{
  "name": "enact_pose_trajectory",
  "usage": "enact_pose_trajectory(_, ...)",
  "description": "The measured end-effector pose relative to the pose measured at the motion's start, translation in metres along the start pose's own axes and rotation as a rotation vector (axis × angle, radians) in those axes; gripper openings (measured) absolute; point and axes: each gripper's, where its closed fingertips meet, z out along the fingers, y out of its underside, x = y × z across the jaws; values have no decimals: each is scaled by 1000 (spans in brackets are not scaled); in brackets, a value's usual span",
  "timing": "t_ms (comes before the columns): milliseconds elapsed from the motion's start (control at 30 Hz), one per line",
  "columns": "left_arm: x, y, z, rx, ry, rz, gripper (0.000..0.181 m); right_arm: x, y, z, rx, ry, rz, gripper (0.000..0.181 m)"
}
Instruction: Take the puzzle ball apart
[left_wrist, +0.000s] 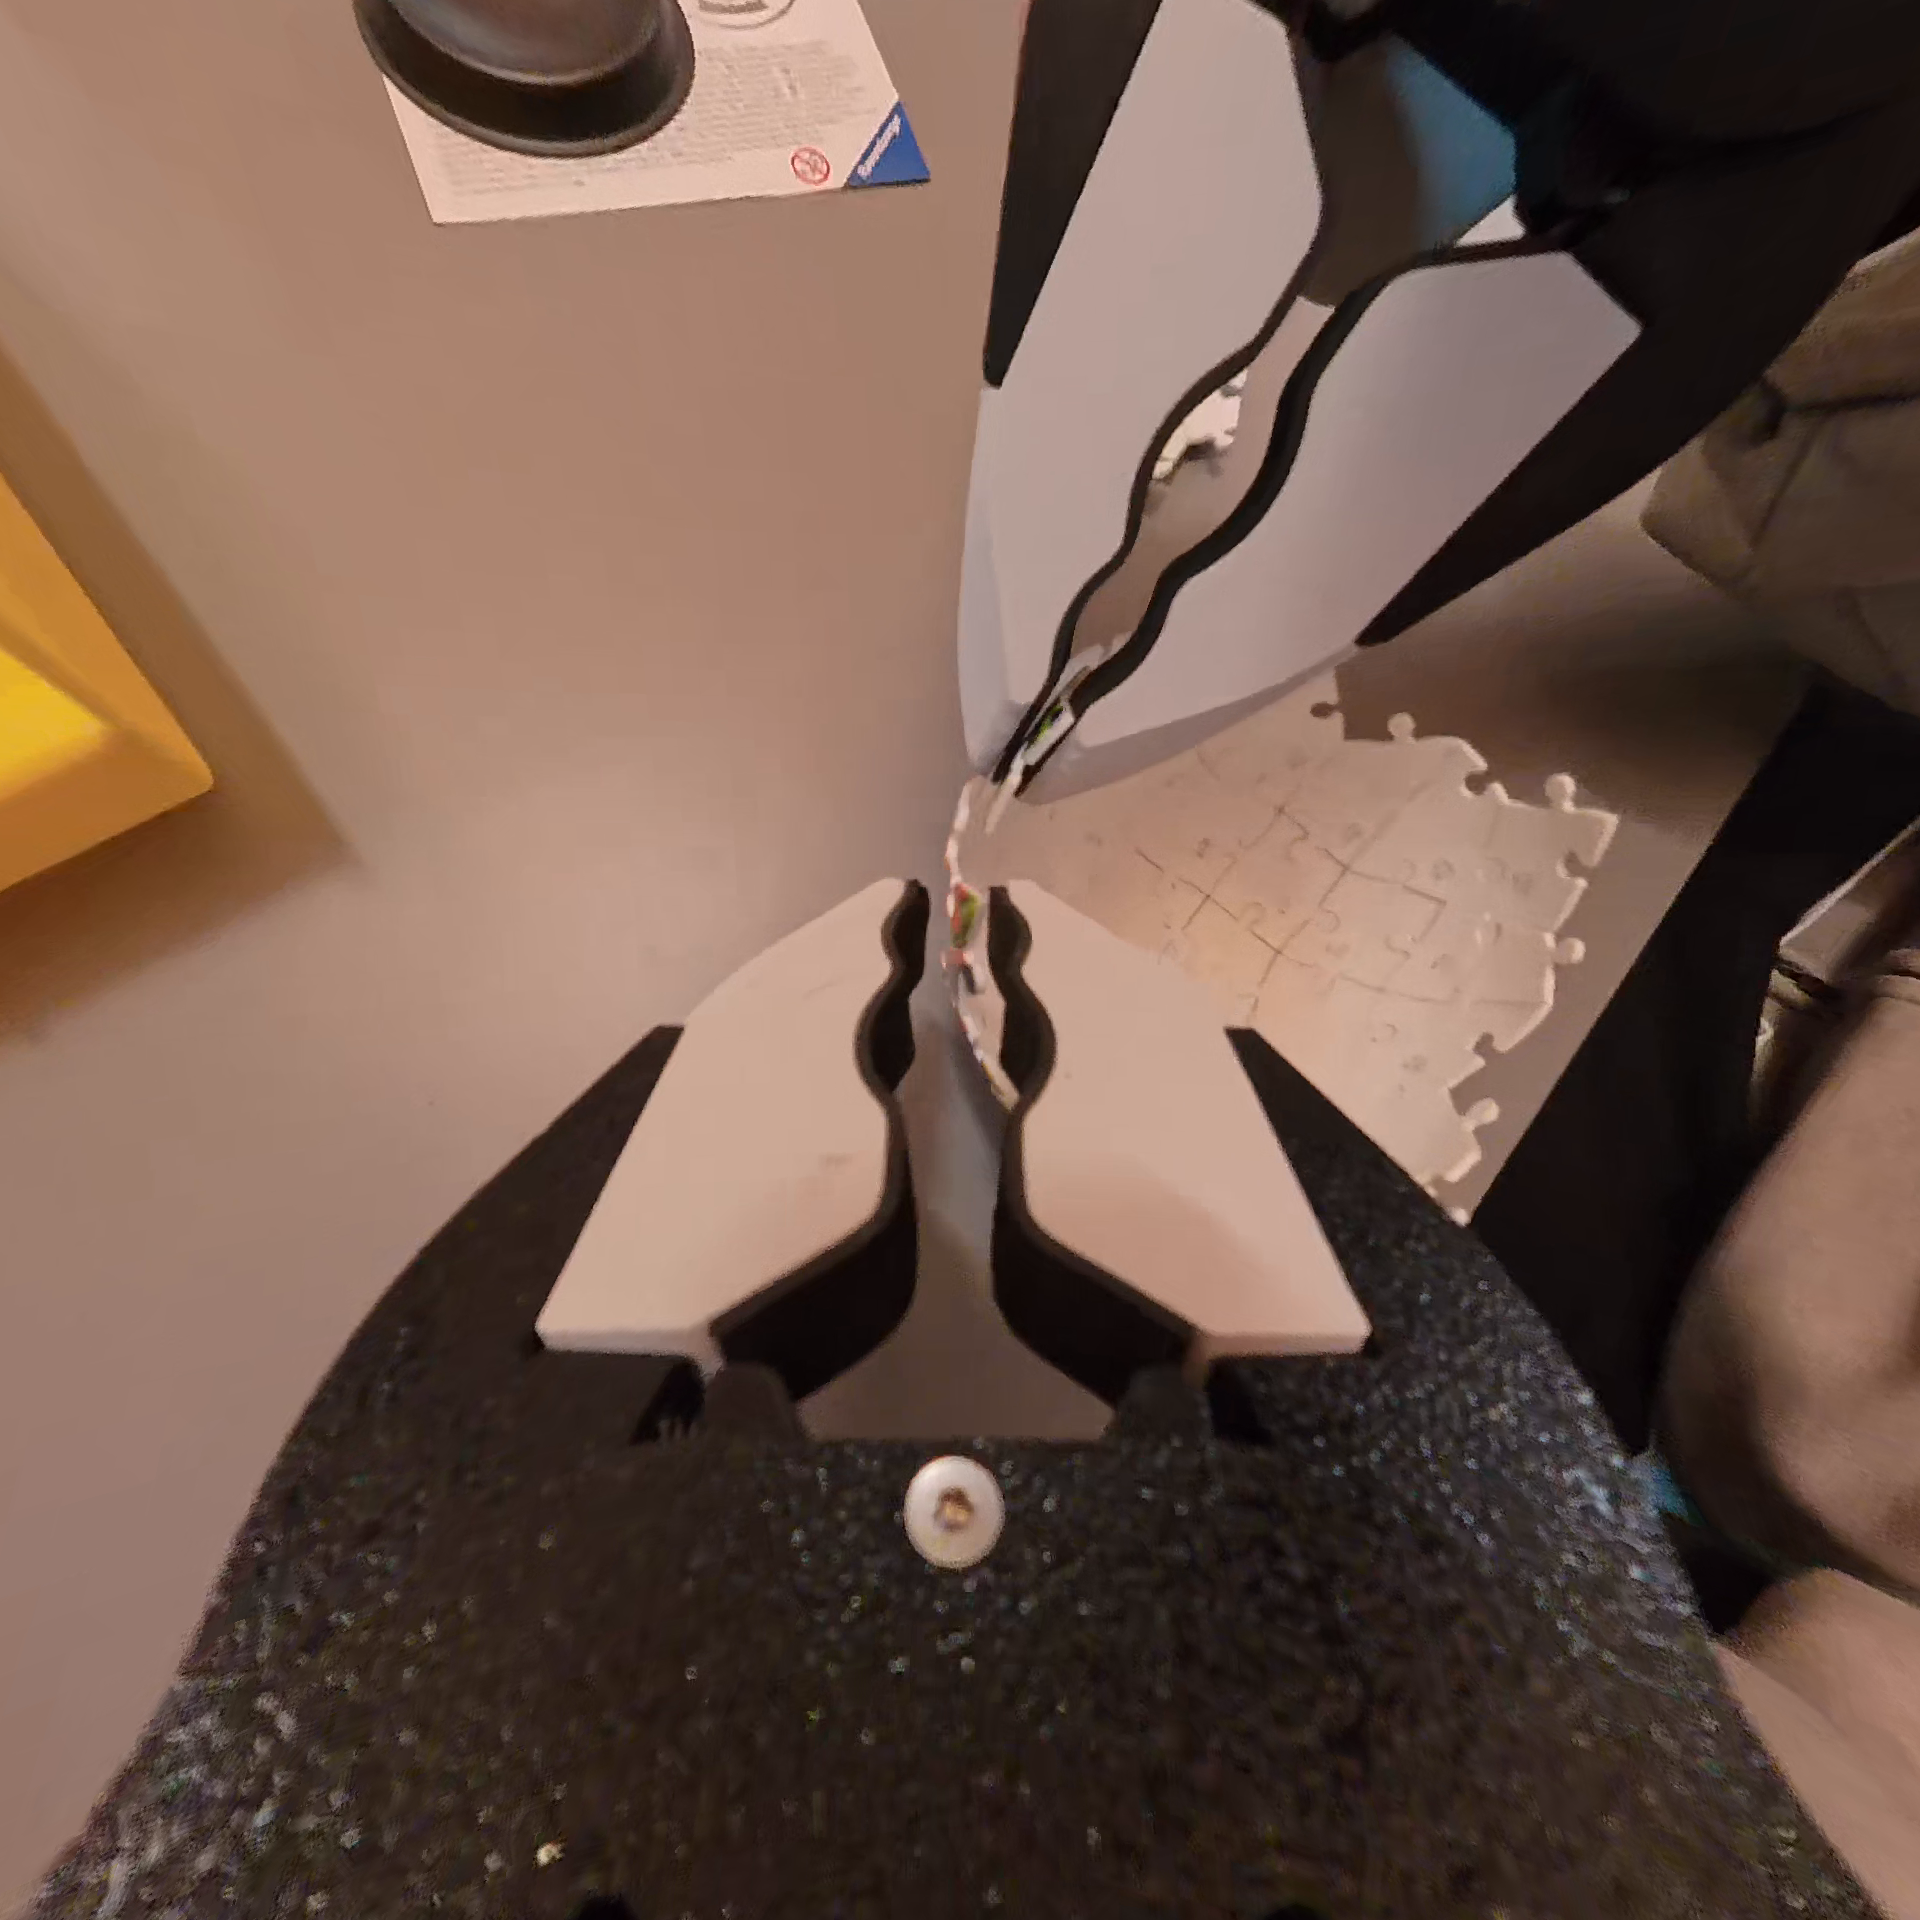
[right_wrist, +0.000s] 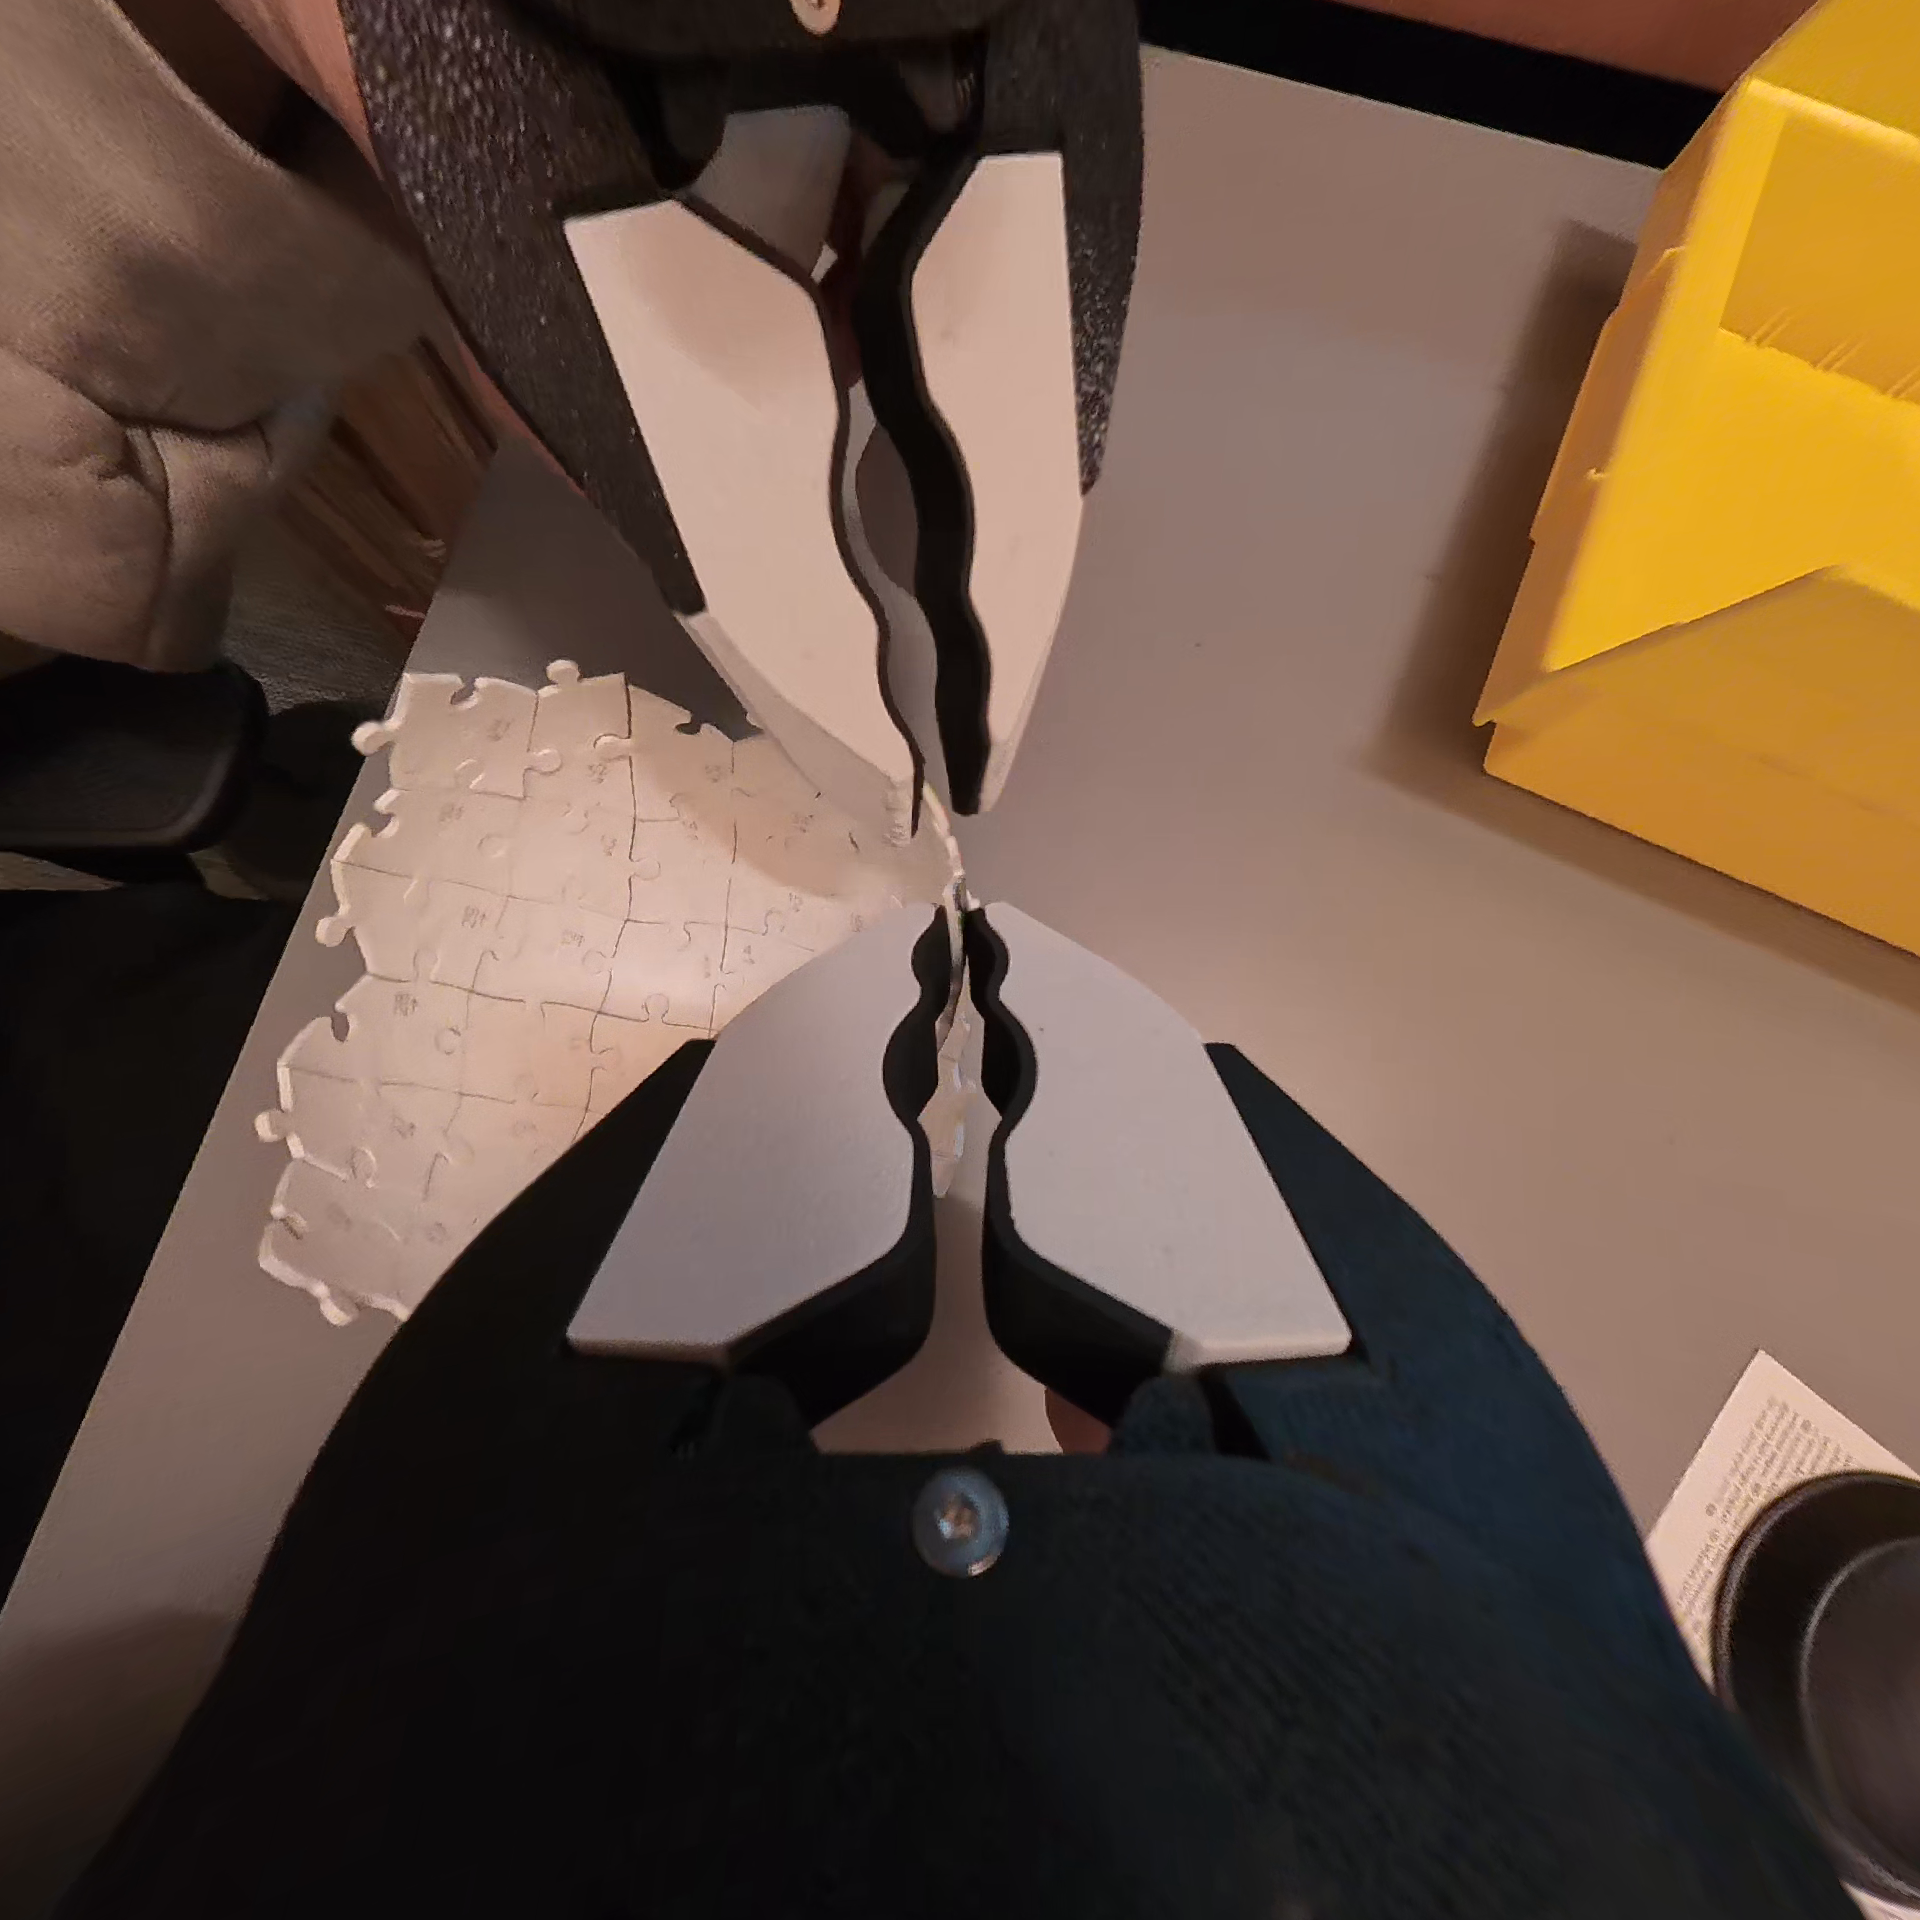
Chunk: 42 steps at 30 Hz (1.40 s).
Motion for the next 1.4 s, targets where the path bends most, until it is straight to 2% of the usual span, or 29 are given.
enact_pose_trajectory(333,0,6,4,-43,-11,29,5,3,-9,1,31,13,-39,3)
enact_pose_trajectory(500,1,4,5,-18,1,71,5,1,-11,3,39,-24,-125,3)
enact_pose_trajectory(867,-2,4,7,12,14,92,5,0,-8,10,53,-53,-143,3)
enact_pose_trajectory(1033,-4,5,7,21,12,121,4,1,-9,11,72,-43,-216,3)
enact_pose_trajectory(1400,-5,4,9,37,16,135,4,4,-7,12,75,-139,-239,4)
